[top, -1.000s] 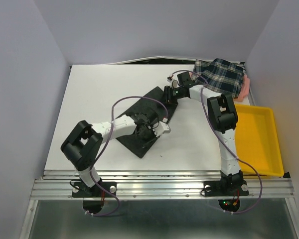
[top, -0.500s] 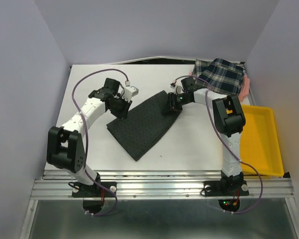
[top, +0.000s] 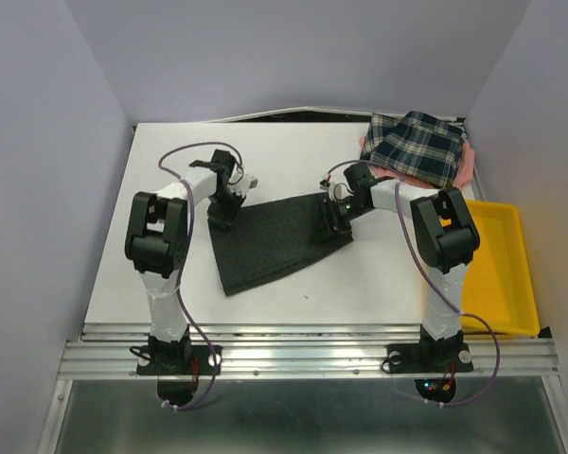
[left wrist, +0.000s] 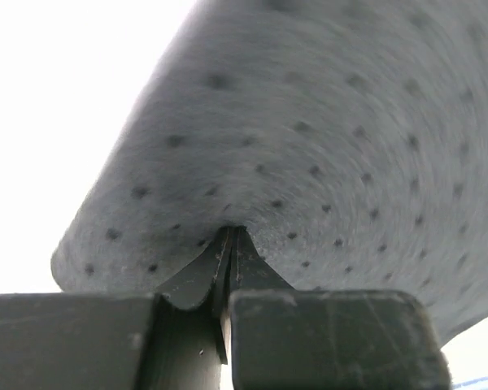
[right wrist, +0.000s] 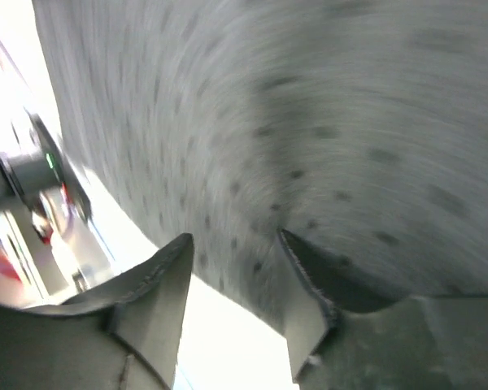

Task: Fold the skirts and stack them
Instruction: Fold the skirt

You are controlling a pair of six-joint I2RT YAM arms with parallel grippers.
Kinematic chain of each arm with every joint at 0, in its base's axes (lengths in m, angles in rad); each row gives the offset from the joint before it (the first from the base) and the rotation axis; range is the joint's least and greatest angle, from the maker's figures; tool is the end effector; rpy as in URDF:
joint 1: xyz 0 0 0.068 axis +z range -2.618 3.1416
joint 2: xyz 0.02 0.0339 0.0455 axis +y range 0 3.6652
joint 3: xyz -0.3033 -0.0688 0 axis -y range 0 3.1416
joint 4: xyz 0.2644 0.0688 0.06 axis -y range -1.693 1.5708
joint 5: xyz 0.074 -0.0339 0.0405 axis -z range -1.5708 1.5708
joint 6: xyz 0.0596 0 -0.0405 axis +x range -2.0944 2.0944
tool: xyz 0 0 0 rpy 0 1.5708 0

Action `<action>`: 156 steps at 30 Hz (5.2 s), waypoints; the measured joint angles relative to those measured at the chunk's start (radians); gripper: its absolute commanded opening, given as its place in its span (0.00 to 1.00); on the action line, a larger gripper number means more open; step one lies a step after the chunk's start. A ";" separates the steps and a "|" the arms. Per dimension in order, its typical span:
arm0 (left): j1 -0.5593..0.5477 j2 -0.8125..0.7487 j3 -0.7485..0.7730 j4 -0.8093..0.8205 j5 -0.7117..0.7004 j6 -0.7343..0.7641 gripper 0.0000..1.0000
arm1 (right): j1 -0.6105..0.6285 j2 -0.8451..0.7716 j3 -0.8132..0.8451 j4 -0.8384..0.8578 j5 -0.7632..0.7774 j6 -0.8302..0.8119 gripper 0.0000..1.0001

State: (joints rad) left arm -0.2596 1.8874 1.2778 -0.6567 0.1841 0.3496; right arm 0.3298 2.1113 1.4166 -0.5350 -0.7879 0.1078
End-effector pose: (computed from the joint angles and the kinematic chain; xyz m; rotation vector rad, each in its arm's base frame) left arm 0.3889 -0.1146 0.1730 0.8838 2.6781 -0.2406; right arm 0.4181 0.1878 0.1410 -0.4979 2.6981 1.2127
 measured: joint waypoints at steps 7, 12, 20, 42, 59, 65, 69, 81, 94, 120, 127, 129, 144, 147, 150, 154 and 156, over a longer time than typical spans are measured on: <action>0.027 0.440 0.732 -0.076 -0.047 0.027 0.34 | 0.200 -0.239 -0.199 -0.020 0.004 -0.116 0.65; 0.028 0.630 1.138 -0.088 -0.020 0.056 0.47 | 0.172 -0.335 -0.148 -0.040 -0.003 -0.142 0.74; 0.031 0.077 0.510 -0.025 0.017 0.026 0.43 | -0.062 -0.208 0.161 -0.030 0.096 -0.154 0.69; 0.077 0.091 0.120 0.032 0.026 -0.043 0.32 | -0.002 -0.068 -0.005 -0.032 0.142 -0.144 0.61; 0.085 0.027 0.167 0.164 0.072 0.043 0.71 | 0.192 -0.213 -0.185 -0.052 0.044 -0.014 0.82; 0.087 -0.454 -0.032 0.193 0.186 0.213 0.74 | 0.173 -0.374 -0.202 -0.128 0.089 -0.094 0.68; -0.009 -0.687 -0.193 0.229 0.216 0.363 0.74 | 0.174 -0.362 -0.102 -0.132 0.061 -0.100 0.65; -0.475 -0.704 -0.565 0.352 0.004 0.525 0.74 | 0.174 -0.015 0.099 0.071 -0.056 0.072 0.64; -0.572 -0.458 -0.611 0.565 -0.136 0.502 0.61 | 0.168 0.104 0.099 0.146 -0.134 0.101 0.63; -0.570 -0.447 -0.360 0.071 0.130 0.467 0.00 | 0.182 0.081 0.256 0.042 0.008 0.015 0.80; -0.570 -0.449 -0.319 -0.150 0.286 0.521 0.00 | 0.170 0.142 0.560 0.061 0.130 -0.032 0.90; -0.570 -0.450 -0.299 -0.190 0.321 0.541 0.00 | 0.169 0.173 0.616 0.069 0.151 -0.048 0.91; -0.536 -0.417 -0.120 -0.408 0.470 0.598 0.00 | 0.169 0.352 0.592 0.100 0.003 -0.198 0.52; -0.475 -0.365 -0.032 -0.428 0.489 0.583 0.00 | 0.174 0.339 0.542 0.118 -0.053 -0.220 0.50; -0.421 -0.313 0.052 -0.439 0.489 0.571 0.00 | 0.183 0.307 0.473 0.130 -0.100 -0.248 0.49; -0.351 -0.251 0.138 -0.448 0.480 0.570 0.00 | 0.192 0.270 0.398 0.136 -0.141 -0.273 0.48; -0.322 -0.212 0.181 -0.453 0.475 0.570 0.00 | 0.195 0.258 0.372 0.135 -0.156 -0.285 0.48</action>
State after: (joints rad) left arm -0.5819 1.6756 1.4590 -1.1099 0.6586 0.9195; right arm 0.5251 2.3695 1.7889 -0.4004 -0.9443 -0.1768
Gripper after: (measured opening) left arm 0.179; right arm 0.480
